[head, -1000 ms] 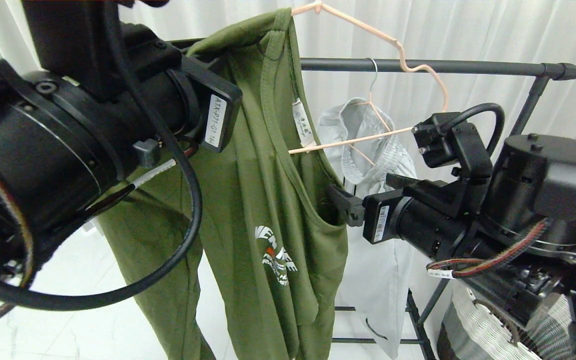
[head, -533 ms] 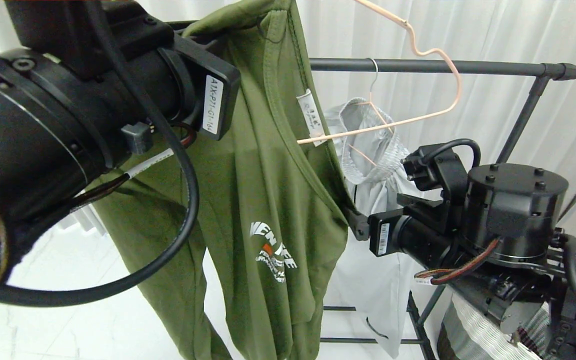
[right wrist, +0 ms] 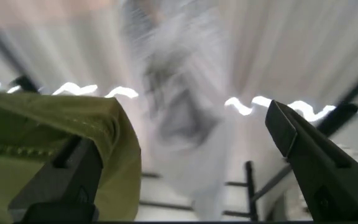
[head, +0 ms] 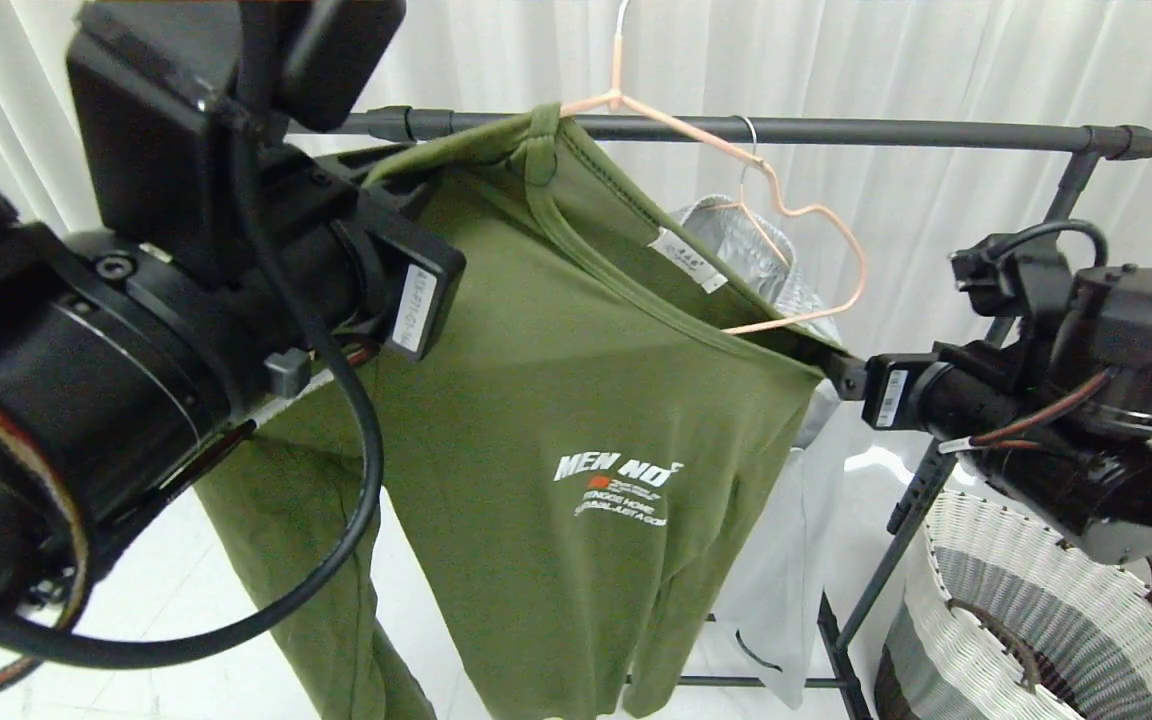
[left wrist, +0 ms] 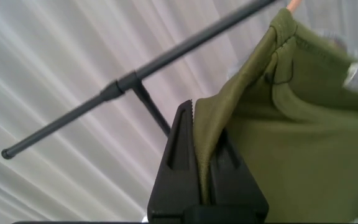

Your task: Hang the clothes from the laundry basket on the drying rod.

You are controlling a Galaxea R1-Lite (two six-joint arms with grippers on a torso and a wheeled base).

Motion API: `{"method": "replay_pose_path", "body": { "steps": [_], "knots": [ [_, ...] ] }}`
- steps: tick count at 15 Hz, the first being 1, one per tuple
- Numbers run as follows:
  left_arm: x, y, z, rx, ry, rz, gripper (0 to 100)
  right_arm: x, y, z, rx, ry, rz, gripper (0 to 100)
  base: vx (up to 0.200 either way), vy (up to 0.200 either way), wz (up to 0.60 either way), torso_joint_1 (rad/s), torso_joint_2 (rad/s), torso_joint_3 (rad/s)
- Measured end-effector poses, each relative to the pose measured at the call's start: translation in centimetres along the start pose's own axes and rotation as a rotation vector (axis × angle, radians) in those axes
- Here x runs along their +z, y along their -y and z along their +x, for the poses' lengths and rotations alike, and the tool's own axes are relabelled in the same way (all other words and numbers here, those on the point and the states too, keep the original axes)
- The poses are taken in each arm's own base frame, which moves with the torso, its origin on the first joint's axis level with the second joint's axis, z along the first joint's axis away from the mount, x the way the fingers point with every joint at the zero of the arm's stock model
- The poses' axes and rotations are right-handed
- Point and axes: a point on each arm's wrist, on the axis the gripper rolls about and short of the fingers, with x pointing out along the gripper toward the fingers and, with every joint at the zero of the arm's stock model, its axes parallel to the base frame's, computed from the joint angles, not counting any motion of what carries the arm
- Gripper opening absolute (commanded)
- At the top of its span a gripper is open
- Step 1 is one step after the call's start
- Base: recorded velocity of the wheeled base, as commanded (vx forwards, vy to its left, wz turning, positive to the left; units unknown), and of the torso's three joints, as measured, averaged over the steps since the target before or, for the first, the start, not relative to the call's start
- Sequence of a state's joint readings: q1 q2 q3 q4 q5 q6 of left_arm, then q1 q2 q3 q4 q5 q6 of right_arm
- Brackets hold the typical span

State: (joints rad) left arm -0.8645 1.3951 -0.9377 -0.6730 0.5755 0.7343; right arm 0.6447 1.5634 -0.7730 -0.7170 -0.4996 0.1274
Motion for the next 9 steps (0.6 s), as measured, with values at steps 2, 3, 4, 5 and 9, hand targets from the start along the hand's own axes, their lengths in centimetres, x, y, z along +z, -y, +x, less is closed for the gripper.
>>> {"method": "replay_pose_path", "body": {
  "steps": [2,3,4,5,9],
  "knots": [
    [-1.2,0.5,-0.5,-0.021,-0.03,0.024,0,2.0,1.2,-0.3,-0.036,0.052,0.025,100,0.0,0.0,0.0,0.0,0.0,0.0],
    [-1.7,0.8,-0.7,-0.031,-0.041,0.035,0,2.6,1.5,-0.6,-0.042,0.065,0.031,100,0.0,0.0,0.0,0.0,0.0,0.0],
    [-2.2,1.0,-0.9,-0.042,-0.055,0.048,0,3.3,1.6,-0.9,-0.043,0.073,0.036,100,0.0,0.0,0.0,0.0,0.0,0.0],
    [-2.6,1.2,-1.0,-0.048,-0.067,0.062,0,4.0,1.8,-1.4,-0.041,0.087,0.042,100,0.0,0.0,0.0,0.0,0.0,0.0],
    [-3.8,0.8,-0.7,-0.025,-0.11,0.118,0,5.7,2.3,-3.5,-0.025,0.119,0.049,100,0.0,0.0,0.0,0.0,0.0,0.0]
  ]
}}
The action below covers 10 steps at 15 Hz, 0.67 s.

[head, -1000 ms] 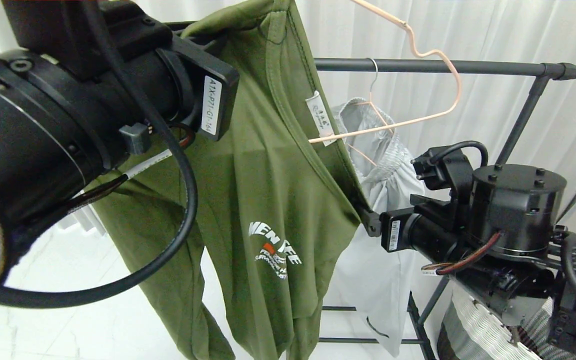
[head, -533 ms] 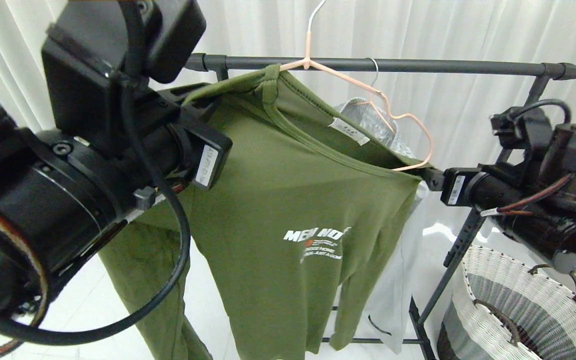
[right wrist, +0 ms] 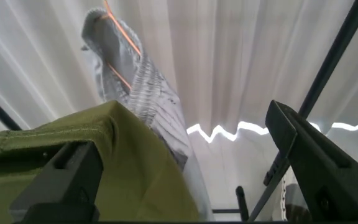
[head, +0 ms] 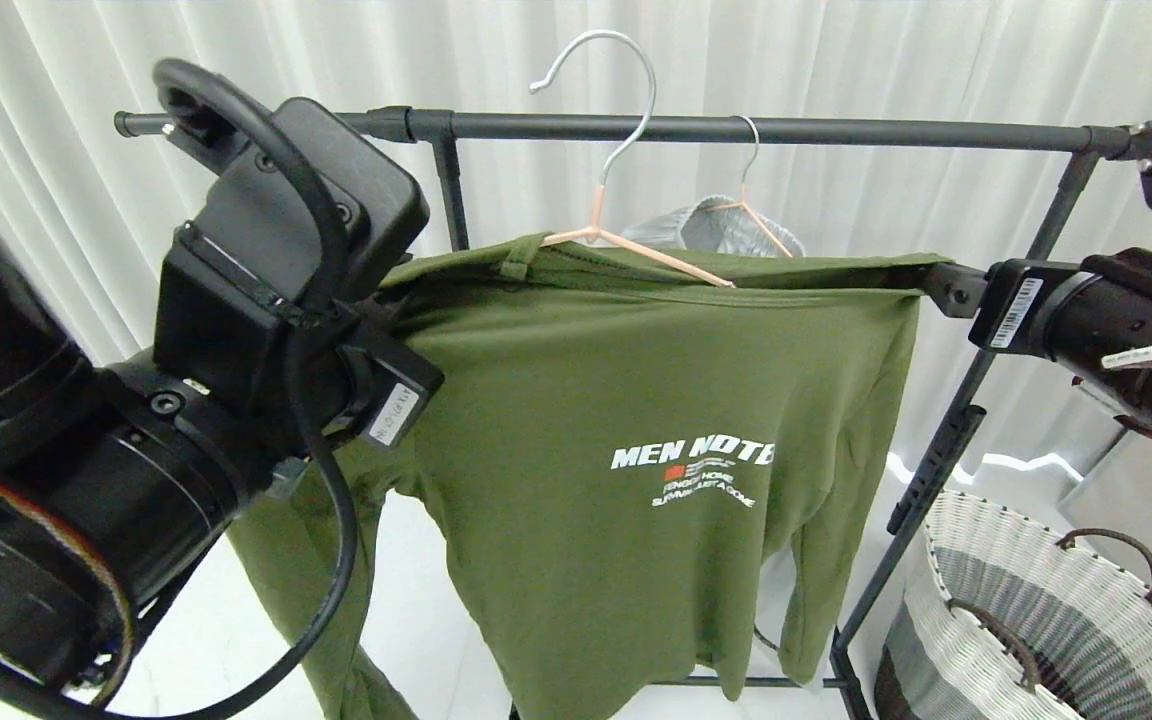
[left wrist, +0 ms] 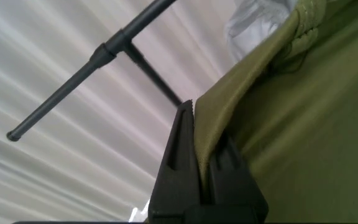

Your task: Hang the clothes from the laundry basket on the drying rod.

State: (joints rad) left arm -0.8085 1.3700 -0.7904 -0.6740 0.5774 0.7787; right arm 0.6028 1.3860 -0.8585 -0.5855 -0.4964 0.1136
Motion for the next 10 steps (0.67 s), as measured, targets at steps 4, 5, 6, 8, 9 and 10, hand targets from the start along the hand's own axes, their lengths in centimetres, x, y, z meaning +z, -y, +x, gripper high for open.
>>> {"method": "replay_pose_path", "body": {
  "steps": [4,5,6,8,9,10],
  "knots": [
    [0.2,-0.1,0.3,0.026,0.014,-0.031,0,0.4,-1.3,-3.7,0.14,-0.074,-0.027,100,0.0,0.0,0.0,0.0,0.0,0.0],
    [0.5,-0.2,0.5,0.047,0.04,-0.061,0,0.5,-1.6,-4.8,0.22,-0.101,-0.043,100,0.0,0.0,0.0,0.0,0.0,0.0],
    [0.8,-0.1,0.5,0.056,0.063,-0.09,0,0.8,-1.7,-5.8,0.329,-0.115,-0.079,100,0.0,0.0,0.0,0.0,0.0,0.0],
    [1.1,0.5,0.8,0.052,0.086,-0.115,0,1.3,-1.6,-7.0,0.448,-0.092,-0.171,100,0.0,0.0,0.0,0.0,0.0,0.0],
    [1.2,0.8,0.8,0.042,0.095,-0.118,0,1.5,-1.5,-7.2,0.465,-0.076,-0.207,100,0.0,0.0,0.0,0.0,0.0,0.0],
    [1.3,1.1,0.8,0.032,0.1,-0.117,0,1.7,-1.4,-7.4,0.471,-0.065,-0.231,100,0.0,0.0,0.0,0.0,0.0,0.0]
  ]
}}
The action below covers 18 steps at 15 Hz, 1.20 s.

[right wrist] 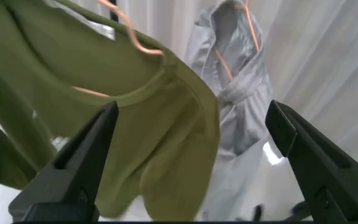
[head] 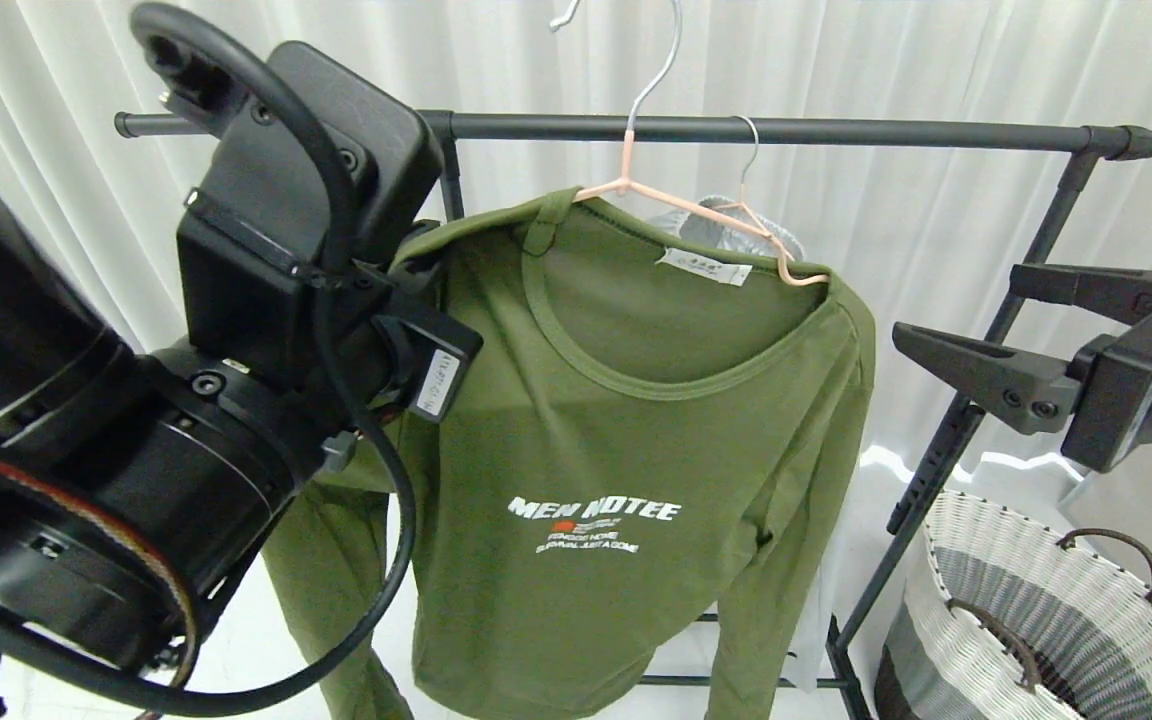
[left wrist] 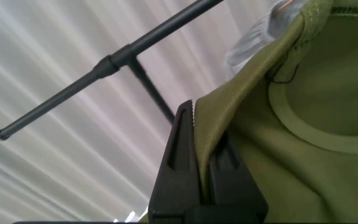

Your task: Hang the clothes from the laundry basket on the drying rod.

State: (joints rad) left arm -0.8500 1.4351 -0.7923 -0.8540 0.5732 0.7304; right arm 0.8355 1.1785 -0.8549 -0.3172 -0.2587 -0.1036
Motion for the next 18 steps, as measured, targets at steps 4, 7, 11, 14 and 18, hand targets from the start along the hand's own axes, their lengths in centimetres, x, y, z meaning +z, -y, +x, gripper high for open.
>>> {"method": "replay_pose_path", "body": {
  "steps": [4,7,11,14,18],
  "knots": [
    [0.4,0.9,-0.4,-0.067,0.039,-0.014,0,0.0,-0.2,0.1,0.062,0.01,-0.141,100,0.0,0.0,0.0,0.0,0.0,0.0],
    [0.2,1.4,-0.6,-0.132,0.079,-0.005,0,0.0,-0.4,0.3,0.128,0.019,-0.184,100,0.0,0.0,0.0,0.0,0.0,0.0],
    [0.4,1.6,-0.9,-0.14,0.101,-0.014,0,0.6,-0.6,1.0,0.13,0.033,-0.201,100,0.0,0.0,0.0,0.0,0.0,0.0],
    [0.4,1.9,-1.2,-0.149,0.112,-0.016,0,1.3,-0.9,2.5,0.128,0.043,-0.221,100,0.0,0.0,0.0,0.0,0.0,0.0],
    [0.3,2.2,-1.4,-0.163,0.113,-0.013,0,1.5,-1.0,4.1,0.108,0.043,-0.237,100,0.0,0.0,0.0,0.0,0.0,0.0]
  ]
}}
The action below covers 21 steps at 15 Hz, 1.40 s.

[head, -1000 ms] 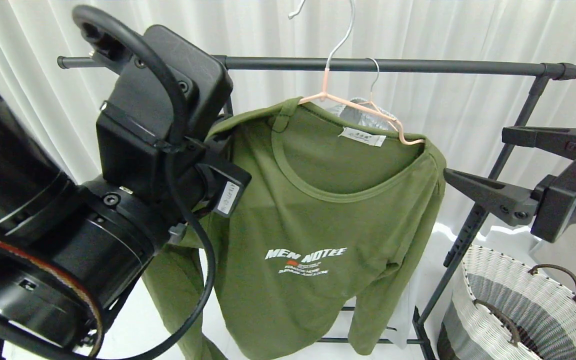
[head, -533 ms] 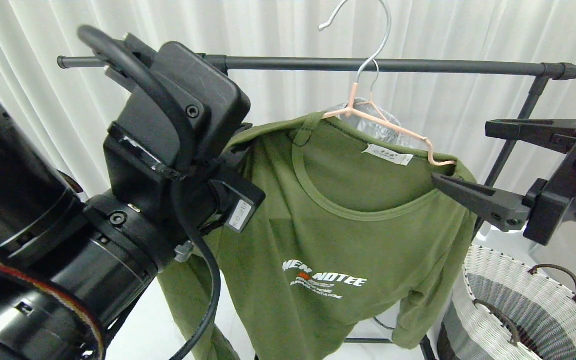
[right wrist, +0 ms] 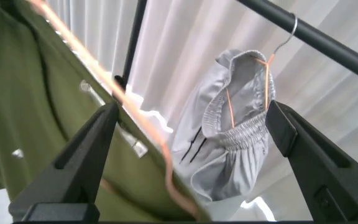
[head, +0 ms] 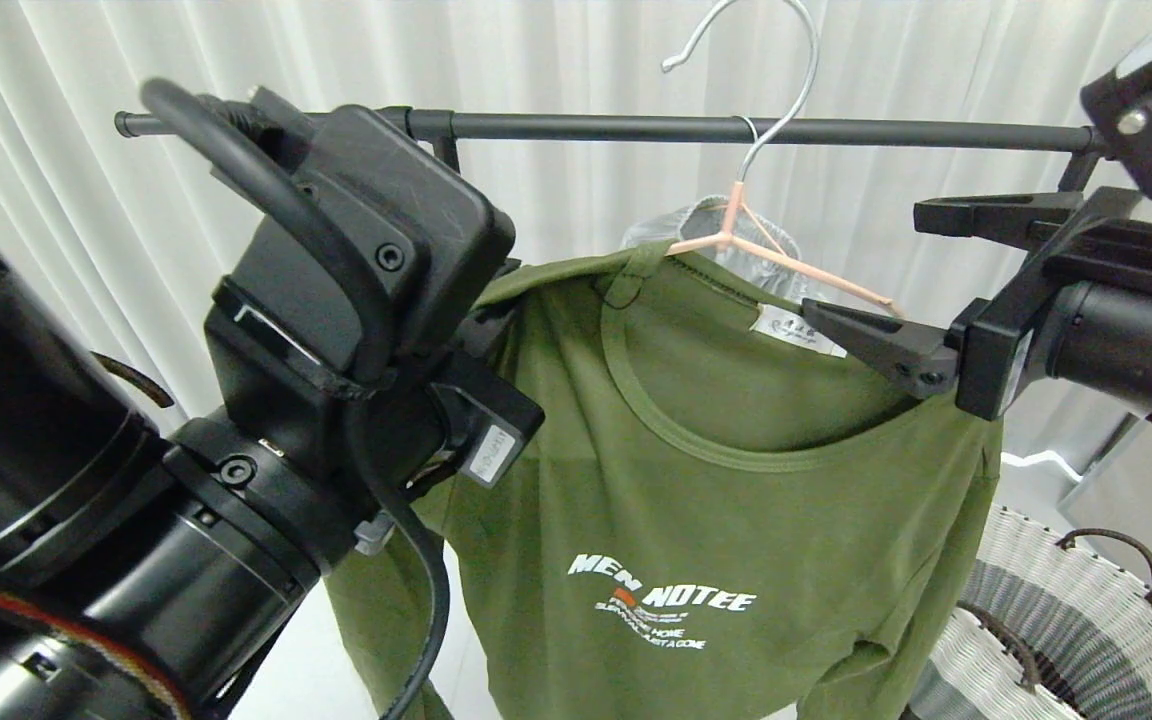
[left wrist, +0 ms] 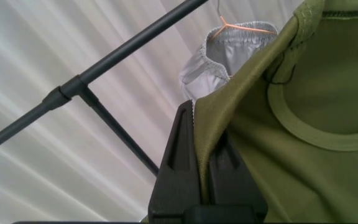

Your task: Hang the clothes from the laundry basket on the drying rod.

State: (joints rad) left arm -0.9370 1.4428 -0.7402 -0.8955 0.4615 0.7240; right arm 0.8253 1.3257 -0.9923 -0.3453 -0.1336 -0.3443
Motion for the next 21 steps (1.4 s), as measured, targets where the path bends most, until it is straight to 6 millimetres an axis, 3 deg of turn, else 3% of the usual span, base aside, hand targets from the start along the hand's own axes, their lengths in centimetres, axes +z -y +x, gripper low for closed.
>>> {"method": "replay_pose_path", "body": {
  "steps": [10,11,21],
  "knots": [
    [0.54,0.52,-0.42,-0.032,0.027,-0.012,0,-0.53,0.26,0.73,-0.017,-0.026,-0.039,100,0.0,0.0,0.0,0.0,0.0,0.0],
    [0.55,0.51,-0.43,-0.032,0.028,-0.012,0,-0.53,0.25,0.73,-0.017,-0.026,-0.039,0,0.0,0.0,0.0,0.0,0.0,0.0],
    [0.74,0.27,-0.62,-0.036,0.045,-0.019,0,-0.5,0.23,0.59,-0.013,-0.022,-0.047,0,0.0,0.0,0.0,0.0,0.0,0.0]
  ]
}}
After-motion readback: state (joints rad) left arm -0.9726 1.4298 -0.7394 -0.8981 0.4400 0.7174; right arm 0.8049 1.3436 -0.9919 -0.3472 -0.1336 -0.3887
